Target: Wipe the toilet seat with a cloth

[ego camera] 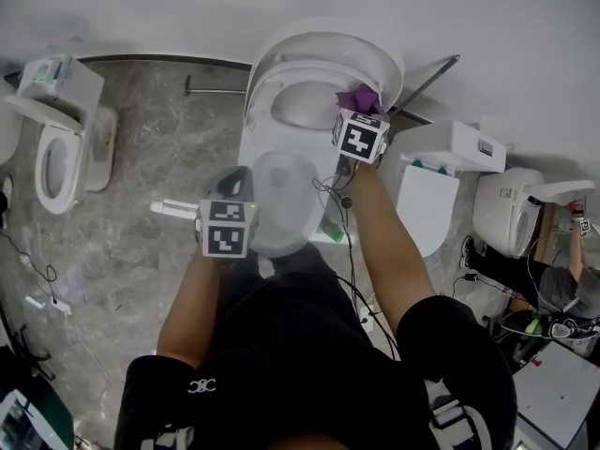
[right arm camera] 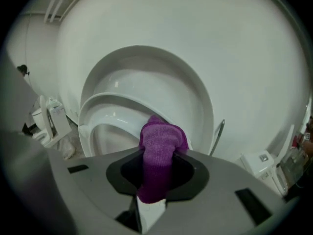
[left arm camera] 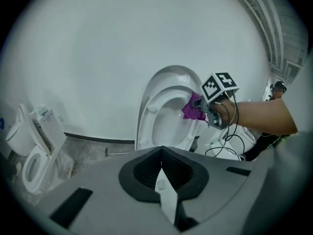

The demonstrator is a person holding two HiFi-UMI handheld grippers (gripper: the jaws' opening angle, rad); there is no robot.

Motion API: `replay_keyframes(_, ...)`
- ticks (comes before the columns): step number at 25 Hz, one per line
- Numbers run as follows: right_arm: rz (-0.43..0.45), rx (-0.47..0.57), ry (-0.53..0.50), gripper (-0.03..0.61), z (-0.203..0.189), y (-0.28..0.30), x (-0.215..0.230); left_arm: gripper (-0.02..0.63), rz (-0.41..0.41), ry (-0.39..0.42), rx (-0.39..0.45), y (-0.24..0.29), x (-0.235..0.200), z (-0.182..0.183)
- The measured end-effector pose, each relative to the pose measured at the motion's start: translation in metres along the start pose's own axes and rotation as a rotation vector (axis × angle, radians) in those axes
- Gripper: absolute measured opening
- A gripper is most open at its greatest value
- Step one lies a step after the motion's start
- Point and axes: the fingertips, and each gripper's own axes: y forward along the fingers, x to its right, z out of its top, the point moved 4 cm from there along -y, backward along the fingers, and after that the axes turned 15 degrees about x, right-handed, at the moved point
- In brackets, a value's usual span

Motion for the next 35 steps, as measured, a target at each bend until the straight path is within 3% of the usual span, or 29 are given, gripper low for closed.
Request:
replay_keyframes(4, 0.014, 0.002, -0.063, 0.095, 0.014, 0.000, -0.004, 0.005, 0.019, 0.000, 0.011, -0.008, -0.026, 0.010)
replay_keyframes(10, 0.015, -0.064, -0.031, 0.095, 0.026, 0.002, -0.012, 0.005, 0.005, 0.014, 0.014, -0.019, -0.041, 0.018)
replay_keyframes(17, 0.012, -0.044, -0.041, 0.095, 0.049, 0.002, -0.044, 0.005, -0.009, 0.030, 0.014, -0.027, -0.051, 0.022)
replay_keyframes(27, 0.164, -0.012, -0.158, 0.095, 0.063, 0.004, -0.110, 0.005, -0.002, 0.025, -0.007, -0.027, -0.047, 0.012)
replay_keyframes(31, 0.228, 0.021, -0.192, 0.095, 0.062, 0.002, -0.103, 0.005, 0.005, 0.033, -0.012, -0.025, -0.037, 0.012)
replay_keyframes(35, 0.215, 0.032, -0.147, 0.095, 0.056, -0.001, -0.066, 0.005, 0.022, 0.034, -0.008, -0.019, -0.024, 0.015)
